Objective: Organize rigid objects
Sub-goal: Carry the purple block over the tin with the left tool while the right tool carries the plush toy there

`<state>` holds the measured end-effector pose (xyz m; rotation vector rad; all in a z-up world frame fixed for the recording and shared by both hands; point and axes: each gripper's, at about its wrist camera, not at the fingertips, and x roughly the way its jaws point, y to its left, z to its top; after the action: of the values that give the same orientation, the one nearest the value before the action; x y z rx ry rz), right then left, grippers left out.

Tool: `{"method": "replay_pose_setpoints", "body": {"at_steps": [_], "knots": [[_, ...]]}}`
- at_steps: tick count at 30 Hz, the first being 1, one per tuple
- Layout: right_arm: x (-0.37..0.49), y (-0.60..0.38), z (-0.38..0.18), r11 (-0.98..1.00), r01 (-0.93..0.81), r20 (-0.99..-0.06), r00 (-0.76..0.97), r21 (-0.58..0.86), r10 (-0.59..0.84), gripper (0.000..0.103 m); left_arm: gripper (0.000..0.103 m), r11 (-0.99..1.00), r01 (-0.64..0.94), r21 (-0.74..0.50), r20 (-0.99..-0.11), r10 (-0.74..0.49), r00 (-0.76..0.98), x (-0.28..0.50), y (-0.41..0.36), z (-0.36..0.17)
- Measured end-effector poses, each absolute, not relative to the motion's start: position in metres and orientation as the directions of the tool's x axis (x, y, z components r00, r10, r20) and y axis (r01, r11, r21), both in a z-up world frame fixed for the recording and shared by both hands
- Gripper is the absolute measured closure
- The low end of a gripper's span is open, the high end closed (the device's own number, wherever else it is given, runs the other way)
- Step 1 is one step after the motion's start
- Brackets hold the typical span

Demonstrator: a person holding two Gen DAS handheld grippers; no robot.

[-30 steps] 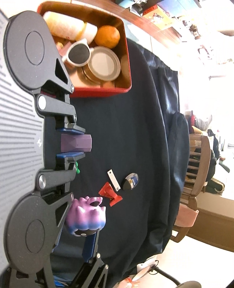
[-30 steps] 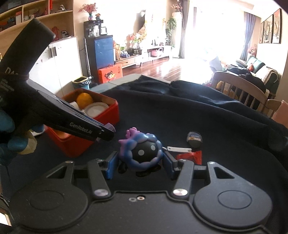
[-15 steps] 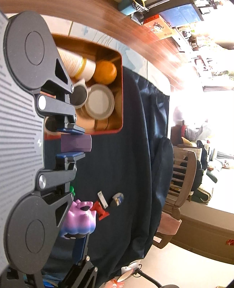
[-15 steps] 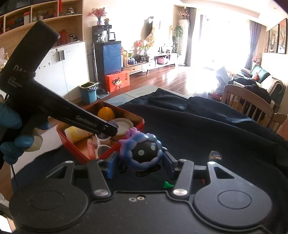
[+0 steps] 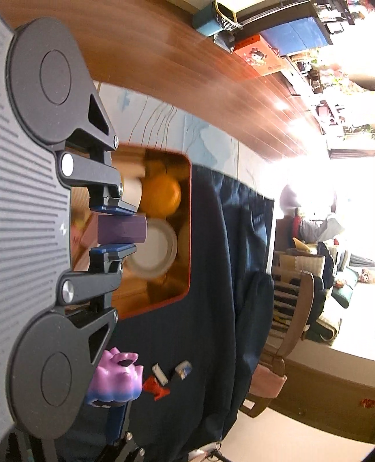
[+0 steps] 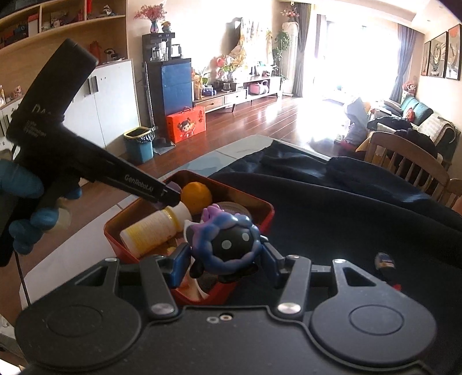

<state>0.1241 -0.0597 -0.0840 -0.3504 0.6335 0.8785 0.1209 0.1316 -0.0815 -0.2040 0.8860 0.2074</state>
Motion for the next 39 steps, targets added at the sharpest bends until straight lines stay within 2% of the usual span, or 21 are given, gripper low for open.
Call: {"method": "replay_pose_setpoints", "body": {"at_steps": [10, 22, 39], "knots": [[0.13, -0.017, -0.103, 0.605, -0.795, -0.687, 0.466, -0.049, 0.557, 0.051, 0.082, 0.961, -0.267, -0.075, -0.799, 0.102, 0.592, 0.141, 0.178, -0.095], [0.131, 0.015, -0.132, 0.588, -0.807, -0.74, 0.423, -0.046, 0.523, 0.051, 0.082, 0.969, -0.246, -0.022, -0.828, 0.12, 0.548, 0.166, 0.185, -0.119], [0.137, 0.015, -0.141, 0.596, -0.802, -0.76, 0.372, 0.026, 0.533, 0.048, 0.083, 0.959, -0.281, -0.031, -0.845, 0.125, 0.52, 0.163, 0.188, -0.128]]}}
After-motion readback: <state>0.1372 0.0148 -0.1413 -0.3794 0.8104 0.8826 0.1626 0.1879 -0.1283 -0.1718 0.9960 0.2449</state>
